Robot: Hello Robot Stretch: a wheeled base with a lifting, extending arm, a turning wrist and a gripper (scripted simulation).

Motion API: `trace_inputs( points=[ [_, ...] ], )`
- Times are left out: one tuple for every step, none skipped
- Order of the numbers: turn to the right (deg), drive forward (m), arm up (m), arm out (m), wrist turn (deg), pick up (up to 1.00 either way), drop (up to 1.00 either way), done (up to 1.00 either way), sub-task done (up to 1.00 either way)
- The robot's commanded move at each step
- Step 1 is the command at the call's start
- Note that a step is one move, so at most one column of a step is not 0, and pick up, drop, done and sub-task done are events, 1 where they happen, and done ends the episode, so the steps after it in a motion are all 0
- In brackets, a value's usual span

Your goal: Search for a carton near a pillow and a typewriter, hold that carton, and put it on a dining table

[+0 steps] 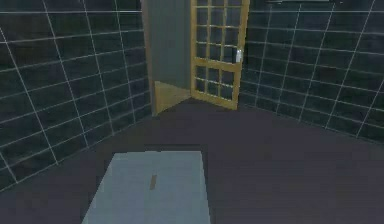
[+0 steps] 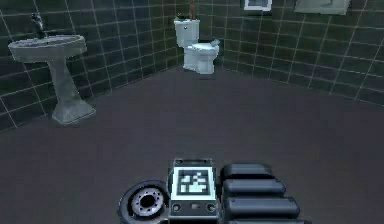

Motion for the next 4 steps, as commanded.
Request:
trace_inputs(
  points=[
    [0.0, 1.00, 0.00, 0.00, 0.0, 0.00, 0.00, 0.00, 0.00],
    [0.0, 1.00, 0.00, 0.00, 0.0, 0.00, 0.00, 0.00, 0.00],
    [0.0, 0.40, 0.00, 0.00, 0.0, 0.00, 0.00, 0.00, 0.00],
    [-6.0, 0.00, 0.00, 0.00, 0.0, 0.00, 0.00, 0.00, 0.00]
  ],
)
